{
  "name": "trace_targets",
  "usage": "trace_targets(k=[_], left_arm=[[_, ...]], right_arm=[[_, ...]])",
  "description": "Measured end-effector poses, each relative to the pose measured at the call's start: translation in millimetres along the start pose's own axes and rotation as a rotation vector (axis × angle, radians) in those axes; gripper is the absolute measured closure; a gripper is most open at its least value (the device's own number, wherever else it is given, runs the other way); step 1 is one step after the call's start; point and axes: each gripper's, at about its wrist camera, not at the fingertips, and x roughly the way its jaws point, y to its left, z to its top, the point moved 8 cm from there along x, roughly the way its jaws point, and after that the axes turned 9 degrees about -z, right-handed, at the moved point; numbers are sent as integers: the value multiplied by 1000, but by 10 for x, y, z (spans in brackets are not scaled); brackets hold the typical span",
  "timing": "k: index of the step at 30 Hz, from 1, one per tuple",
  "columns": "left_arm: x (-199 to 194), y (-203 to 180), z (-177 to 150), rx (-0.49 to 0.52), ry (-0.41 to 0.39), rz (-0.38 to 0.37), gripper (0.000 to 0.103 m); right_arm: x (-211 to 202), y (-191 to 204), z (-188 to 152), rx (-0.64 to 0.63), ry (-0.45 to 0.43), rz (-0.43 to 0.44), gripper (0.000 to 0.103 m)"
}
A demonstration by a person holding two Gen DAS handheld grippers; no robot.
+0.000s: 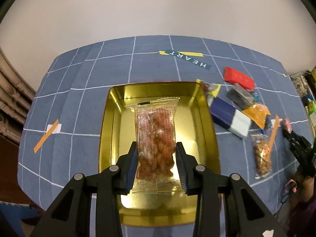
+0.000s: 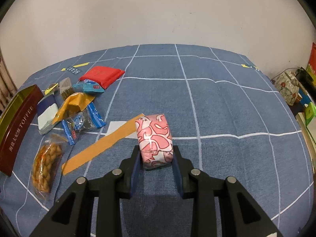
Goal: Organize snacks
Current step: 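Carry the dough bag into the gold tray with left tool while right tool grasps pink candy, then carry the pink candy into the gold tray and open the right tool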
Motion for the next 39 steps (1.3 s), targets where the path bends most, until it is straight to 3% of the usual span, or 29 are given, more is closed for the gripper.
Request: trace_targets(k=[13, 19, 20, 22, 25, 31, 39], left_arm=[[492, 345, 180, -3, 63, 94, 70], [585, 424, 192, -7, 80, 100, 68], [591, 426, 188, -10, 84, 90, 66], [584, 437, 196, -25, 82, 51, 51], [453, 471, 252, -53, 18, 19, 29], [110, 519, 265, -132, -72, 10, 28], [-641, 436, -330, -212, -219, 57, 27]], right_arm=[[-2, 13, 2, -4, 2, -5, 72], [-1, 12, 1, -5, 2, -6, 72], [-1, 13, 1, -5, 2, -6, 72], [0, 9, 1, -5, 2, -5, 72], [-1, 19, 0, -4, 3, -4, 72], [0, 14, 0, 0, 3, 2, 72], [-22, -9, 30, 19, 36, 52, 72]])
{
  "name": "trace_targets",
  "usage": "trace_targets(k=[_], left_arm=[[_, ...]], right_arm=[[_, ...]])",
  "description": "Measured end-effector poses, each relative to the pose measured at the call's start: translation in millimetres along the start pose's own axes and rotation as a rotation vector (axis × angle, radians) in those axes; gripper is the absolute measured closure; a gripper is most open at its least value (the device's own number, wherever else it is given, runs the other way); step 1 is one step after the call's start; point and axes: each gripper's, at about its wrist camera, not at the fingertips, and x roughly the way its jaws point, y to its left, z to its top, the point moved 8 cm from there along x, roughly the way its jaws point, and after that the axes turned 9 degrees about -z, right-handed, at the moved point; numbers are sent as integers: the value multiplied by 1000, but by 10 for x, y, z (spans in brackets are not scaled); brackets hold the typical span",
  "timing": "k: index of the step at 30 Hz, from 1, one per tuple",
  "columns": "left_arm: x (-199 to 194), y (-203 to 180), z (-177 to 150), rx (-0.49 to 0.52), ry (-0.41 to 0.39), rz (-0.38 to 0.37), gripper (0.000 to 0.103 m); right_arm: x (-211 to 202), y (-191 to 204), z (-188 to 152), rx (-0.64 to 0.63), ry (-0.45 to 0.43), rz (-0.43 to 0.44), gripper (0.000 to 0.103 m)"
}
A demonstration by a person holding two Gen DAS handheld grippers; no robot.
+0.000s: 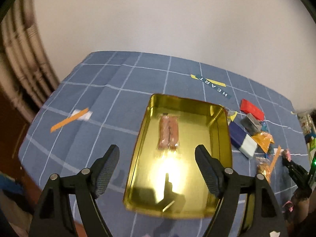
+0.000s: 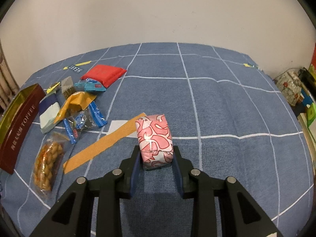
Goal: Organize snacks
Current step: 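Carry the pink candy into the gold tray and open the right tool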
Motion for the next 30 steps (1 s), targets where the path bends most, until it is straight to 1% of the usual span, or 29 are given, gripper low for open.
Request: trace_targets(k=[3, 4, 6, 9, 12, 14, 15, 16, 17, 18, 20, 22, 26, 30], left_arm=[[-248, 83, -183, -32, -56, 20, 25], [-298, 90, -245, -44, -59, 12, 25], [-361, 91, -398, -71, -44, -28, 25], [-450, 98, -551, -75, -42, -18, 25], [-543, 102, -598, -92, -48, -21, 25], [-636, 102, -569, -84, -80, 2, 23], [-682, 102, -554, -73, -102, 21, 17], [-728, 100, -540, -57, -126, 51, 6], [-767, 95, -529, -33, -151, 82, 2], [-794, 84, -525, -11, -167, 105, 1], [-808, 94, -518, 10, -174, 140, 1], [-789, 111, -522, 10, -167, 131, 1], [-756, 181, -532, 1, -158, 135, 1], [-724, 219, -533, -7, -152, 122, 1]], right_arm=[[-132, 11, 49, 34, -10, 25, 72], [-181, 22, 58, 52, -11, 41, 72], [-276, 76, 78, 75, -13, 73, 72], [-469, 274, 148, 64, -31, 118, 72], [-704, 598, 277, 36, -54, 183, 72], [-890, 923, 398, 4, -72, 244, 72], [-960, 1066, 439, -12, -79, 267, 72], [-1043, 1248, 487, -33, -84, 298, 72], [-1114, 1445, 533, -56, -85, 331, 72], [-1156, 1586, 561, -72, -84, 354, 72], [-1225, 1973, 620, -118, -75, 409, 72], [-1248, 2329, 644, -162, -58, 451, 72], [-1174, 2913, 651, -250, -26, 488, 72], [-964, 3256, 595, -292, 26, 493, 72]])
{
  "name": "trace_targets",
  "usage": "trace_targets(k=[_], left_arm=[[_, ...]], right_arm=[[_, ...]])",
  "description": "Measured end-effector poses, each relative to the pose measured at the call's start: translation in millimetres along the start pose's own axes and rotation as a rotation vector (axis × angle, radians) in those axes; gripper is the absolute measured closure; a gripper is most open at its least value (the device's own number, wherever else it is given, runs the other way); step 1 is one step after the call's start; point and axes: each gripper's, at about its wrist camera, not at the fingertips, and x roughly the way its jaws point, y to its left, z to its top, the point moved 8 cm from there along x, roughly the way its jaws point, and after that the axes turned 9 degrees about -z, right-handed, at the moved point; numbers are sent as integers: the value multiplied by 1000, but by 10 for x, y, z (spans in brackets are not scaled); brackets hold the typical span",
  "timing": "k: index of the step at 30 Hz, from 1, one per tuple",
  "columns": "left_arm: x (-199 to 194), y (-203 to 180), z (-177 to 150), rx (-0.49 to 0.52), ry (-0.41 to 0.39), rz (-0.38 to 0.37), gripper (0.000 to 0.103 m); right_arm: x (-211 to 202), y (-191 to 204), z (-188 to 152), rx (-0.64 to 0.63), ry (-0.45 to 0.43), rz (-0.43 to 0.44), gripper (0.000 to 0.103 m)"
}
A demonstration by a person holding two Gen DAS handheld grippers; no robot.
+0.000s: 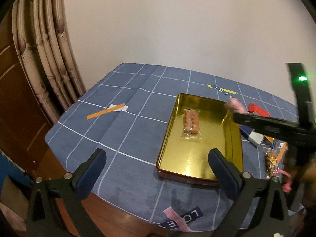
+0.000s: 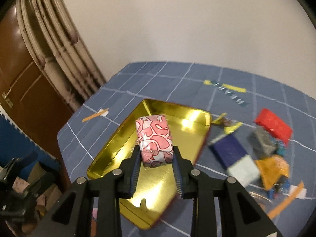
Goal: Organize snacks
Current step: 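Carry the pink candy into the gold tray and open the right tool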
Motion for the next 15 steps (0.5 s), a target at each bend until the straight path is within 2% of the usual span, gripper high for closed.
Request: trace_targets(k=[5, 10, 13, 15], left_arm=[[45, 42, -10, -8, 12, -3, 1], [82, 64, -20, -17, 23, -6, 1], [102, 23, -33, 7, 27, 4, 1], [116, -5, -49, 18, 35, 8, 1]], right_arm=[[404, 126, -11, -45, 61, -19, 72], [683, 83, -1, -47, 110, -38, 72], [749, 60, 25, -47, 111, -32, 71], [735, 22, 58, -51, 101, -39, 66]])
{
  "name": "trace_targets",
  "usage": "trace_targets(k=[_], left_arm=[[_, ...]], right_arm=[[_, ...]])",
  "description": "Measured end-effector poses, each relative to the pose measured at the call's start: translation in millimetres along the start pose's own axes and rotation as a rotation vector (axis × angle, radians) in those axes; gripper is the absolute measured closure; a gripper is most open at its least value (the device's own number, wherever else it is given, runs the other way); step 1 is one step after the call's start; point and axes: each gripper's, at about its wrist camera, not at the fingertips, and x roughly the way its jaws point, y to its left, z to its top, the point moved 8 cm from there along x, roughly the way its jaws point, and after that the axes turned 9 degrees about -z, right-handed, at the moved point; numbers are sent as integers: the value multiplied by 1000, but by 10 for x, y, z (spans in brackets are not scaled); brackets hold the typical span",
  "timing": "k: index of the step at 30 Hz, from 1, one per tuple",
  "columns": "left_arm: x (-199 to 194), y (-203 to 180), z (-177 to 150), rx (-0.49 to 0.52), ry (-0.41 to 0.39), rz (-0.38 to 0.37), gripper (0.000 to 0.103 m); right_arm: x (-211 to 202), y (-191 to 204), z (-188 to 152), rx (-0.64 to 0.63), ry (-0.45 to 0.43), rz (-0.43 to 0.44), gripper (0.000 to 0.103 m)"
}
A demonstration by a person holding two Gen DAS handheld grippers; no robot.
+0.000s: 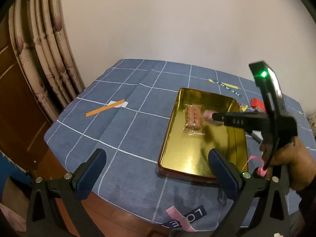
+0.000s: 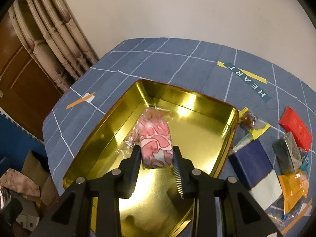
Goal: Organize snacks
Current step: 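Carry the pink candy into the gold tray and open the right tool, then grasp the yellow-wrapped chocolate with the right tool and lift it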
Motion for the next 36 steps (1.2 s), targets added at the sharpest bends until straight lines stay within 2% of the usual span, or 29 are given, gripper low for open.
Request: trace_targets(k=[2, 4, 6, 7, 8, 9, 13, 15, 17, 22, 28, 30, 31, 32, 34, 36], left_arm=[[15, -11, -19, 3, 8, 0, 1], [26, -10, -28, 0, 14, 0, 1], [33, -2, -33, -4, 19, -2, 1], [34, 2, -32, -5, 18, -3, 1], [37, 3, -31, -4, 18, -3, 1], [40, 0, -34, -4, 18, -3, 1], [74, -47, -51, 5, 29, -16, 1], [92, -73, -61, 19, 30, -15, 1], [113, -104, -75, 37, 33, -7, 1], [199, -157, -129, 66, 60, 3, 1], [291, -151, -166, 63, 92, 1, 1], [313, -153, -175, 63, 99, 1, 1], [325, -154, -178, 64, 101, 2, 1], [328, -154, -184, 65, 102, 3, 1], [331, -168, -189, 73, 101, 6, 1], [322, -183, -197, 80, 100, 5, 1]], right_arm=[[-101, -91, 57, 2, -32, 26, 59], [-218, -228, 102, 12, -50, 51, 58], [-334, -418, 168, -15, -75, 23, 58], [-363, -531, 191, -61, -80, -20, 58], [-368, -671, 207, -119, -76, -87, 58], [-357, -788, 220, -156, -63, -119, 58], [-165, -1119, 242, -228, 37, -147, 58], [-58, -1158, 252, -271, 68, -154, 58], [74, -1192, 283, -331, 88, -198, 58], [336, -1139, 302, -402, 145, -159, 58], [581, -1089, 376, -436, 187, -134, 58], [685, -1092, 345, -429, 229, -118, 59], [694, -1094, 358, -416, 219, -109, 64], [695, -1109, 367, -397, 220, -109, 77], [642, -1137, 361, -367, 200, -112, 78], [461, -1211, 355, -317, 138, -125, 78]])
